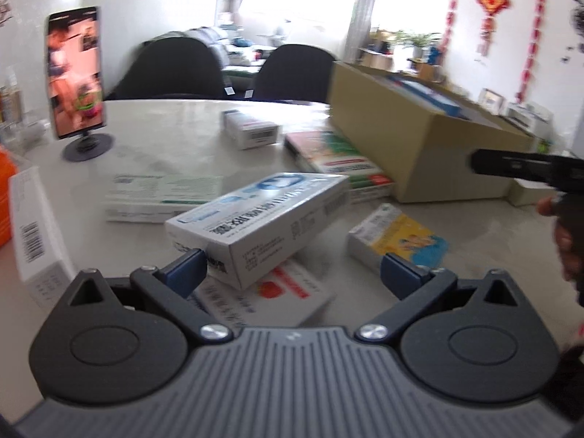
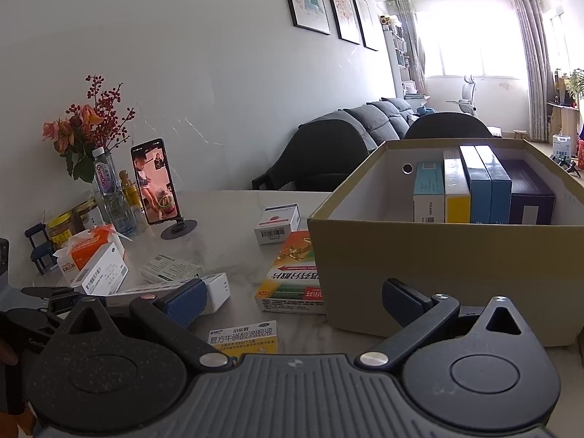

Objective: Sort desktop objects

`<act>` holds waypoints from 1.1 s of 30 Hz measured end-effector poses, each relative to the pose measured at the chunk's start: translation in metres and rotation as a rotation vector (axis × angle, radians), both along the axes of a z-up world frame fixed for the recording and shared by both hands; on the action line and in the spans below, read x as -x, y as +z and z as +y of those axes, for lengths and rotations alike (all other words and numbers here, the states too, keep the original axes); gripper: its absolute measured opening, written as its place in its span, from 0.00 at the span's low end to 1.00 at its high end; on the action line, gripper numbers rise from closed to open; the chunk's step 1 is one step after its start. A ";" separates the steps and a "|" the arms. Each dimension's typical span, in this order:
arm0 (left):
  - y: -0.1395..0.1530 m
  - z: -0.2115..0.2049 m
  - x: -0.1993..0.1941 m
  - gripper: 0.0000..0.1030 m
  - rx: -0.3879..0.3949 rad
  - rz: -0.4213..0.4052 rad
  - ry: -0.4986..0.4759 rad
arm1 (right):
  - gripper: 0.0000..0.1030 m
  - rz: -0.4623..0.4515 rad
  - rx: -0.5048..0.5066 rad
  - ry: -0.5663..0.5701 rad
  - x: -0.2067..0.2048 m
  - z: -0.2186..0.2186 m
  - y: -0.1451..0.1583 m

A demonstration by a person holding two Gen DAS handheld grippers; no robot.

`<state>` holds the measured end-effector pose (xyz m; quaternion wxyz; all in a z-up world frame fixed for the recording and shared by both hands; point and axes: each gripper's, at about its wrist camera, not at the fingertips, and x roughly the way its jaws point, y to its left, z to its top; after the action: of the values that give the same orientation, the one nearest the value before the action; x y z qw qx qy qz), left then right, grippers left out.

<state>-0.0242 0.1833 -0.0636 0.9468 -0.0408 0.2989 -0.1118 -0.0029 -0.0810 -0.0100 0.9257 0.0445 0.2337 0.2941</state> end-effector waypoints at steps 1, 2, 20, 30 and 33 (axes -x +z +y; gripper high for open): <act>0.000 -0.002 0.001 1.00 -0.001 -0.005 -0.018 | 1.00 0.001 0.000 0.000 0.000 0.000 0.000; 0.001 -0.003 0.001 1.00 -0.011 -0.010 -0.023 | 1.00 0.002 -0.001 0.000 0.000 0.000 -0.001; -0.008 0.015 -0.030 1.00 -0.054 0.018 0.091 | 1.00 0.016 -0.004 0.002 0.006 0.005 -0.005; -0.012 0.018 -0.037 1.00 -0.052 0.031 0.104 | 1.00 0.023 -0.005 0.003 0.009 0.008 -0.007; -0.012 0.017 -0.039 1.00 -0.073 0.029 0.101 | 1.00 0.025 -0.006 0.003 0.010 0.009 -0.008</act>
<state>0.0148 0.2002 -0.0755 0.9478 -0.0228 0.3139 -0.0521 -0.0131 -0.0719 -0.0180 0.9220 0.0505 0.2447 0.2958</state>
